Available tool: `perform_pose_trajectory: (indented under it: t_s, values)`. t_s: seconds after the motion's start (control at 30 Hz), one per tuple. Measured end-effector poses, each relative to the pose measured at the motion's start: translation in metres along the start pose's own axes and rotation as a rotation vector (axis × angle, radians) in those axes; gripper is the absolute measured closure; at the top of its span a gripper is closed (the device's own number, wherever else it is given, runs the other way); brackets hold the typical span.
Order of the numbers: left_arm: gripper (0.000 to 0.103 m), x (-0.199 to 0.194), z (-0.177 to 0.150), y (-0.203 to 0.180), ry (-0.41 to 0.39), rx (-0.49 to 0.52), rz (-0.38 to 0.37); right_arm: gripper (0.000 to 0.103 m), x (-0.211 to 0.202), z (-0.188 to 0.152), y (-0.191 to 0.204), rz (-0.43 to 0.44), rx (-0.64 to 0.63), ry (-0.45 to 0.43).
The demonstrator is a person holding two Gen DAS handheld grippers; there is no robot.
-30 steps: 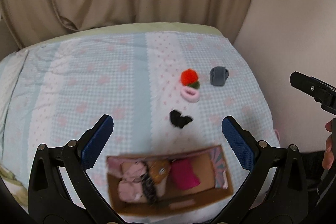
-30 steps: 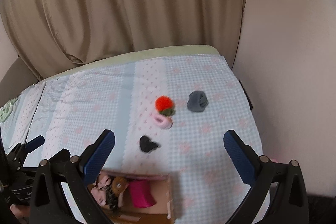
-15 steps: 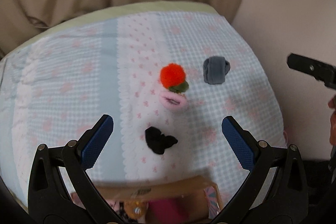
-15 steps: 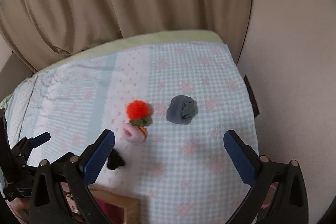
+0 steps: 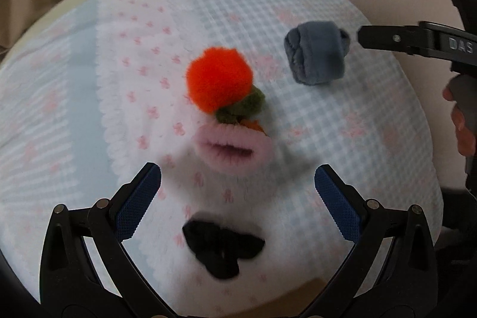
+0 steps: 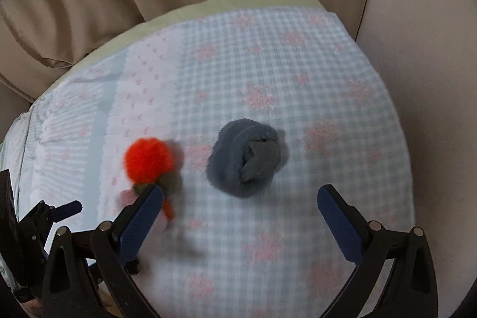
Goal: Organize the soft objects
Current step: 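Grasp the pink fluffy ring with the left tool while the right tool grasps the grey sock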
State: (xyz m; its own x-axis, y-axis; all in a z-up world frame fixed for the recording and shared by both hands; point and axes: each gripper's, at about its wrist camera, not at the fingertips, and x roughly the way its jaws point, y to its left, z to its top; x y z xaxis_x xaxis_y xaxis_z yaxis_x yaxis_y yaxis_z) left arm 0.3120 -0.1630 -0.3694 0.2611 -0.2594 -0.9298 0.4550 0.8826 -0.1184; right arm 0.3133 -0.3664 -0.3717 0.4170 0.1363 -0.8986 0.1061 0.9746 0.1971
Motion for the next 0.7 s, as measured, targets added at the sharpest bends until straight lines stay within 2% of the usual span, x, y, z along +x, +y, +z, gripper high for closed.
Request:
perform_pose_trajectory:
  t_s: [0.1, 0.17, 0.47, 0.5, 0.6, 0.7]
  values:
    - [0.01, 0.025, 0.003, 0.005, 0.012, 0.008, -0.027, 0.0, 0.028, 0.005, -0.008, 0.003, 0.023, 0.013]
    - [0.012, 0.037, 0.004, 0.006, 0.014, 0.013, -0.041, 0.0, 0.042, 0.007, -0.013, 0.012, 0.039, 0.02]
    - [0.035, 0.063, 0.007, 0.011, 0.005, 0.04, -0.062, 0.0, 0.087, 0.013, -0.018, 0.03, 0.074, 0.037]
    - [0.037, 0.064, 0.007, 0.012, 0.004, 0.04, -0.068, 0.005, 0.089, 0.014, -0.017, 0.031, 0.072, 0.038]
    - [0.05, 0.065, 0.01, 0.012, -0.002, 0.037, -0.081, 0.027, 0.097, 0.015, -0.014, 0.05, 0.069, 0.054]
    - [0.064, 0.063, 0.011, 0.014, 0.0, 0.034, -0.087, 0.037, 0.098, 0.016, -0.012, 0.027, 0.059, 0.047]
